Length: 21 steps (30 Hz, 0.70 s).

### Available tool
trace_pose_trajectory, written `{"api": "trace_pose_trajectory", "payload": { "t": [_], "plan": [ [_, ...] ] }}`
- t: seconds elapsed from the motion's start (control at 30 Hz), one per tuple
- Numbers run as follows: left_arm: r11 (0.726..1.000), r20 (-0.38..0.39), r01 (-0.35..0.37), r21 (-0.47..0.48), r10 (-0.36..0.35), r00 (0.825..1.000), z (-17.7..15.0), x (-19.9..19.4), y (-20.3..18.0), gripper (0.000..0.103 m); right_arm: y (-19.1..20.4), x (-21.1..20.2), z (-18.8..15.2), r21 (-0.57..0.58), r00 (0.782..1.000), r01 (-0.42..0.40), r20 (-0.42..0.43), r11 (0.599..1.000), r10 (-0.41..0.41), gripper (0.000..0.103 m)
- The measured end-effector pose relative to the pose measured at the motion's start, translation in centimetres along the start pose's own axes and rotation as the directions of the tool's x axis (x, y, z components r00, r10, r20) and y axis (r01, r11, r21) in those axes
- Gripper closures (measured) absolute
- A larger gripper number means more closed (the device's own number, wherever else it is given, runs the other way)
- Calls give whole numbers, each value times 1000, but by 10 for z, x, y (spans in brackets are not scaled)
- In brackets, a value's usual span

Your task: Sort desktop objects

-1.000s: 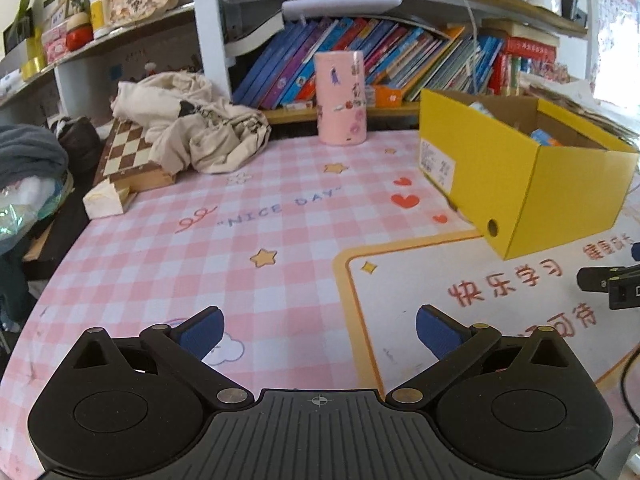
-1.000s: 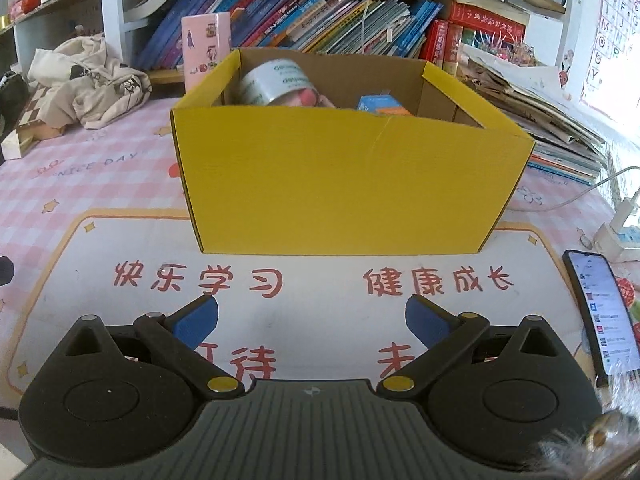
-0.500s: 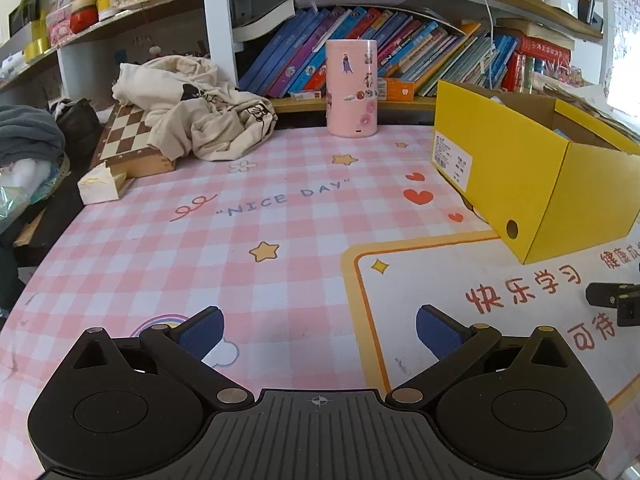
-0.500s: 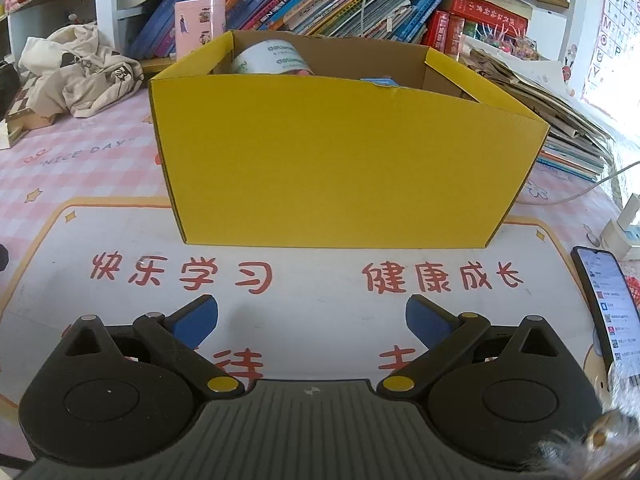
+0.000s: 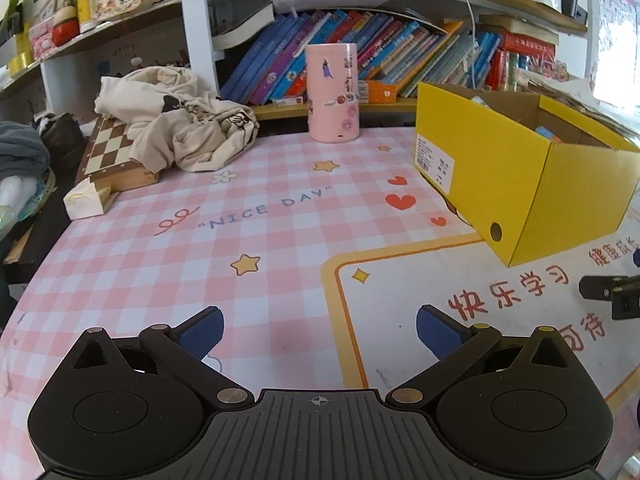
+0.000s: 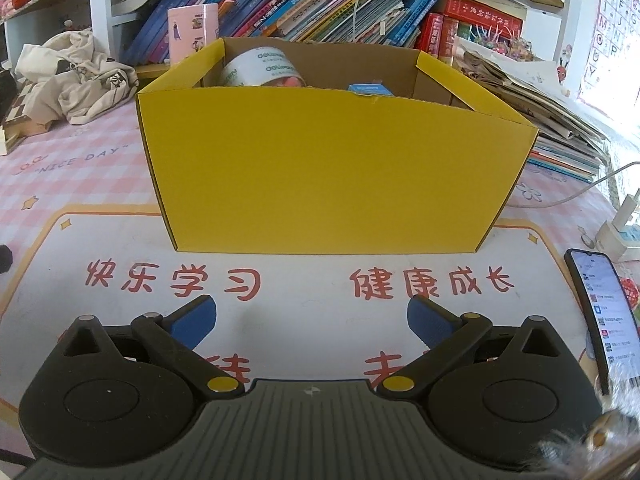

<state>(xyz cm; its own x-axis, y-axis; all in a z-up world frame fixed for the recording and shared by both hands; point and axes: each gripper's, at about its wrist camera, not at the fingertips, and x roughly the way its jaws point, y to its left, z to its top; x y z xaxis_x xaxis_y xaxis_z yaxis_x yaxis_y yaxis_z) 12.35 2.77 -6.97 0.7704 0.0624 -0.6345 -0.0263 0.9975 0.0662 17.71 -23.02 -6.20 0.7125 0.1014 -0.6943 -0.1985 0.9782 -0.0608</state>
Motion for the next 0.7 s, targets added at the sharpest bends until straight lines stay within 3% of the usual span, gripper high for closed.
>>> {"api": "trace_pose_trajectory", "payload": {
  "t": [0.7],
  "plan": [
    [1000, 0, 26, -10, -26, 1000, 4, 16, 0, 0, -2, 18, 2, 10, 999, -4, -34, 1000, 4, 0]
  ]
}}
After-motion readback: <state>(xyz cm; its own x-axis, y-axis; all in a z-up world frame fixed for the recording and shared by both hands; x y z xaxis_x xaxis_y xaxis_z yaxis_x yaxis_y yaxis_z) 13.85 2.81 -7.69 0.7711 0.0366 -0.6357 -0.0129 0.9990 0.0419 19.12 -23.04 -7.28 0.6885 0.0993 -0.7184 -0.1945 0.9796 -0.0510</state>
